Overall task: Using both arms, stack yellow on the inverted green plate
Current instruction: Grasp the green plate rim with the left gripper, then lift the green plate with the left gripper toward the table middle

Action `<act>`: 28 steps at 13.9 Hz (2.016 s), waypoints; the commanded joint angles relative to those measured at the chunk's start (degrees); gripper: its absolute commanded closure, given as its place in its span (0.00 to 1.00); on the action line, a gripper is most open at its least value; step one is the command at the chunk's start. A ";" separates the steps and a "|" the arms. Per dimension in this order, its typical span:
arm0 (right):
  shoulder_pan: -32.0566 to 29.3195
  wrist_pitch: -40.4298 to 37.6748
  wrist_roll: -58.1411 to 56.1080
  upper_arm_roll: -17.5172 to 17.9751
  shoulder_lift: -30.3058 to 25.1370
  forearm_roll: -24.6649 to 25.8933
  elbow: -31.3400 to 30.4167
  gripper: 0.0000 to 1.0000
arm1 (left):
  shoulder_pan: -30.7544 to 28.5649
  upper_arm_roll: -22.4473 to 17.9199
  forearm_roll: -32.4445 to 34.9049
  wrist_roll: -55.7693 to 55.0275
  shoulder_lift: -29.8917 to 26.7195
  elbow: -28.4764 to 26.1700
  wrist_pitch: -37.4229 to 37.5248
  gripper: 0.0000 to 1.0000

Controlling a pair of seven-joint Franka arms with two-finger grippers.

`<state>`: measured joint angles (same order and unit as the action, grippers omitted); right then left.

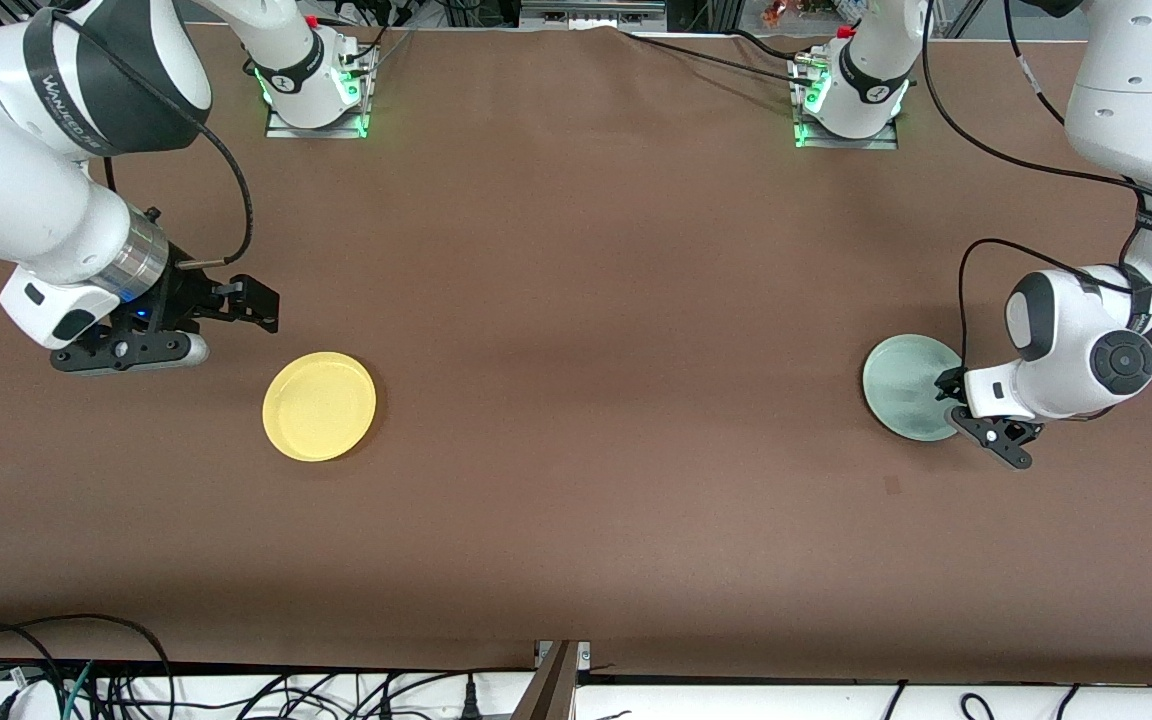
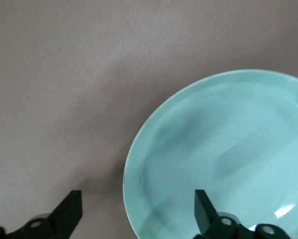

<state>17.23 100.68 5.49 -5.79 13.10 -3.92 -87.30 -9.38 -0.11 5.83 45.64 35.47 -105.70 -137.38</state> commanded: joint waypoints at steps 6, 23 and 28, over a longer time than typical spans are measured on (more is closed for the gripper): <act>-0.35 -0.04 -0.66 0.43 -0.09 0.32 0.20 0.00 | -0.55 0.46 1.03 6.66 -0.57 0.23 1.14 1.00; -0.62 0.13 -0.66 0.34 0.17 1.19 0.20 0.00 | 24.91 3.89 22.01 -28.54 -7.61 24.58 29.16 1.00; -1.14 0.13 -0.66 0.34 0.26 1.20 0.20 0.00 | 40.64 3.89 36.16 -57.01 -4.10 24.75 39.26 1.00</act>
<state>16.91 100.75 5.49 -5.86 13.14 -3.41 -87.31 25.61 4.88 37.29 -2.21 28.47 -83.45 -103.04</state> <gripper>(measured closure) 0.000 0.969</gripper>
